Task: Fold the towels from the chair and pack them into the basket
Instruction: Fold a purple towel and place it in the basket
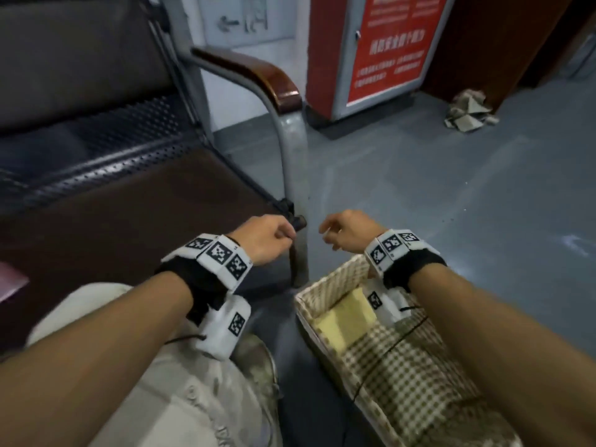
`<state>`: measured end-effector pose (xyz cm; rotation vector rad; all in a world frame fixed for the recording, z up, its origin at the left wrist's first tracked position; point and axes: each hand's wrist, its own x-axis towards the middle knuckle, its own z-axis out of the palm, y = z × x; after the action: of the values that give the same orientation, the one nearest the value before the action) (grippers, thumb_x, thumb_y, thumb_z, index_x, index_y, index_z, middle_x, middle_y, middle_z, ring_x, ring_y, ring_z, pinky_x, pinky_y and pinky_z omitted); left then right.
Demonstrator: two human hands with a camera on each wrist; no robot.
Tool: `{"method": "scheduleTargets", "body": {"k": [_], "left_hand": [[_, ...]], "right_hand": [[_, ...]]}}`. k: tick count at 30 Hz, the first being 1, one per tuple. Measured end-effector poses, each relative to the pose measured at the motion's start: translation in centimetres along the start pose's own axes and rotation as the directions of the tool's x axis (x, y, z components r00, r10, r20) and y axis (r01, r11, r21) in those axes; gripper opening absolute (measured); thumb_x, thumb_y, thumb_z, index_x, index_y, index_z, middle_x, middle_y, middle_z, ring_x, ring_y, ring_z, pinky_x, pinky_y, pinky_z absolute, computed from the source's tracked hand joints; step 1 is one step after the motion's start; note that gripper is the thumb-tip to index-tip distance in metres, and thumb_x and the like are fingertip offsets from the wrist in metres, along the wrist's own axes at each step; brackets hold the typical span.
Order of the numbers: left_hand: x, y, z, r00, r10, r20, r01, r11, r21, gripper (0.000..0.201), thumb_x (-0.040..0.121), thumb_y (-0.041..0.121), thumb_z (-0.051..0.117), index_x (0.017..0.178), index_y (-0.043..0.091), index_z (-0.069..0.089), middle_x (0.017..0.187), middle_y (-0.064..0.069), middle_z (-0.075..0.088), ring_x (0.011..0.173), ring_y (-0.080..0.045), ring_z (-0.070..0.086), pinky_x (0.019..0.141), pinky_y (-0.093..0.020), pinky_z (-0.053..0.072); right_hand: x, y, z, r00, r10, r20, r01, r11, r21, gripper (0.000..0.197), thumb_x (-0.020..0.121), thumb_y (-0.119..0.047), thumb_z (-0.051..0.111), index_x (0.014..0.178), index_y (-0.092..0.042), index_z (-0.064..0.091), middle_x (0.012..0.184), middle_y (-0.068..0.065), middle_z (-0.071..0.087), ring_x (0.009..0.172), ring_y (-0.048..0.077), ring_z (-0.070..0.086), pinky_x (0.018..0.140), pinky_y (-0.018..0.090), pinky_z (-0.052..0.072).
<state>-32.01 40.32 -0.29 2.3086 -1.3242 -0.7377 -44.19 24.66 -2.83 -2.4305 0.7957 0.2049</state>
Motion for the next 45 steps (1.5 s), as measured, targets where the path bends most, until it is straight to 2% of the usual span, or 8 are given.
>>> {"method": "scheduleTargets", "body": {"k": [10, 16, 20, 27, 30, 34, 40, 45], "left_hand": [[-14.7, -10.3, -19.6, 0.866, -0.159, -0.473, 0.062, 0.975, -0.214, 0.009, 0.088, 0.024, 0.058, 0.089, 0.030, 0.064, 0.092, 0.005, 0.071, 0.087, -0.012, 0.066, 0.083, -0.031, 0.052], [-24.4, -22.7, -20.5, 0.759, -0.368, -0.537, 0.291, 0.930, -0.226, 0.010, 0.086, 0.017, 0.061, 0.091, 0.022, 0.067, 0.092, 0.003, 0.068, 0.091, -0.016, 0.064, 0.084, -0.031, 0.050], [-29.3, -30.0, -19.5, 0.699, -0.488, -0.523, 0.447, 0.869, -0.214, 0.016, 0.085, 0.014, 0.062, 0.100, 0.012, 0.067, 0.103, -0.007, 0.069, 0.097, -0.021, 0.063, 0.085, -0.023, 0.043], [-34.3, -39.2, -18.8, 0.484, -0.610, -0.627, 0.704, 0.697, -0.134, 0.052, 0.077, 0.018, 0.067, 0.127, 0.016, 0.053, 0.121, -0.015, 0.047, 0.117, -0.032, 0.042, 0.102, -0.034, 0.031], [-34.8, -40.8, -18.9, 0.520, -0.619, -0.588, 0.707, 0.698, -0.110, 0.058, 0.078, 0.021, 0.070, 0.132, 0.013, 0.050, 0.122, -0.016, 0.051, 0.118, -0.031, 0.045, 0.100, -0.031, 0.030], [-34.7, -41.1, -19.6, 0.481, -0.599, -0.640, 0.676, 0.718, -0.164, 0.021, 0.082, 0.020, 0.066, 0.102, 0.012, 0.069, 0.103, -0.010, 0.070, 0.101, -0.026, 0.063, 0.087, -0.032, 0.047], [-33.0, -38.1, -20.0, 0.405, -0.542, -0.736, 0.461, 0.817, -0.347, 0.008, 0.086, 0.016, 0.065, 0.083, 0.009, 0.069, 0.086, -0.008, 0.071, 0.080, -0.020, 0.063, 0.073, -0.027, 0.044], [-31.5, -34.2, -19.6, 0.472, -0.497, -0.728, 0.183, 0.863, -0.470, 0.010, 0.084, 0.012, 0.067, 0.074, 0.014, 0.066, 0.074, -0.003, 0.067, 0.068, -0.010, 0.056, 0.070, -0.025, 0.046]], "right_hand": [[2.2, -27.6, -4.7, 0.867, -0.497, 0.037, 0.470, 0.791, -0.391, 0.020, 0.090, -0.023, 0.057, 0.105, -0.020, 0.069, 0.106, 0.002, 0.069, 0.101, 0.022, 0.062, 0.081, 0.025, 0.043], [3.2, -41.6, 2.5, 0.746, -0.618, 0.249, 0.662, 0.646, -0.380, 0.019, 0.091, -0.024, 0.058, 0.106, -0.019, 0.069, 0.078, -0.010, 0.057, 0.082, 0.013, 0.057, 0.075, 0.022, 0.040], [4.2, -47.2, 9.5, 0.658, -0.674, 0.336, 0.753, 0.573, -0.324, 0.019, 0.086, -0.021, 0.061, 0.101, -0.018, 0.072, 0.096, 0.000, 0.072, 0.093, 0.016, 0.064, 0.076, 0.020, 0.042], [6.1, -53.5, 20.1, 0.532, -0.737, 0.418, 0.837, 0.533, -0.127, 0.021, 0.088, -0.023, 0.061, 0.103, -0.012, 0.071, 0.104, 0.006, 0.071, 0.096, 0.019, 0.063, 0.084, 0.023, 0.043], [6.0, -55.1, 23.5, 0.533, -0.740, 0.411, 0.804, 0.594, 0.027, 0.026, 0.087, -0.034, 0.066, 0.097, -0.010, 0.070, 0.091, 0.006, 0.070, 0.081, 0.016, 0.059, 0.078, 0.028, 0.047], [5.5, -55.8, 26.2, 0.536, -0.735, 0.415, 0.783, 0.617, 0.081, 0.034, 0.083, -0.043, 0.068, 0.096, -0.011, 0.067, 0.088, 0.002, 0.068, 0.082, 0.018, 0.059, 0.070, 0.024, 0.043], [4.5, -54.7, 25.2, 0.600, -0.753, 0.272, 0.673, 0.658, 0.338, 0.025, 0.086, -0.017, 0.065, 0.063, -0.023, 0.057, 0.067, -0.001, 0.060, 0.063, 0.013, 0.054, 0.067, 0.029, 0.045], [3.8, -50.4, 20.2, 0.615, -0.774, 0.153, 0.588, 0.579, 0.565, 0.015, 0.082, -0.021, 0.073, 0.088, -0.022, 0.059, 0.078, -0.001, 0.062, 0.071, 0.010, 0.058, 0.063, 0.023, 0.050]]}}
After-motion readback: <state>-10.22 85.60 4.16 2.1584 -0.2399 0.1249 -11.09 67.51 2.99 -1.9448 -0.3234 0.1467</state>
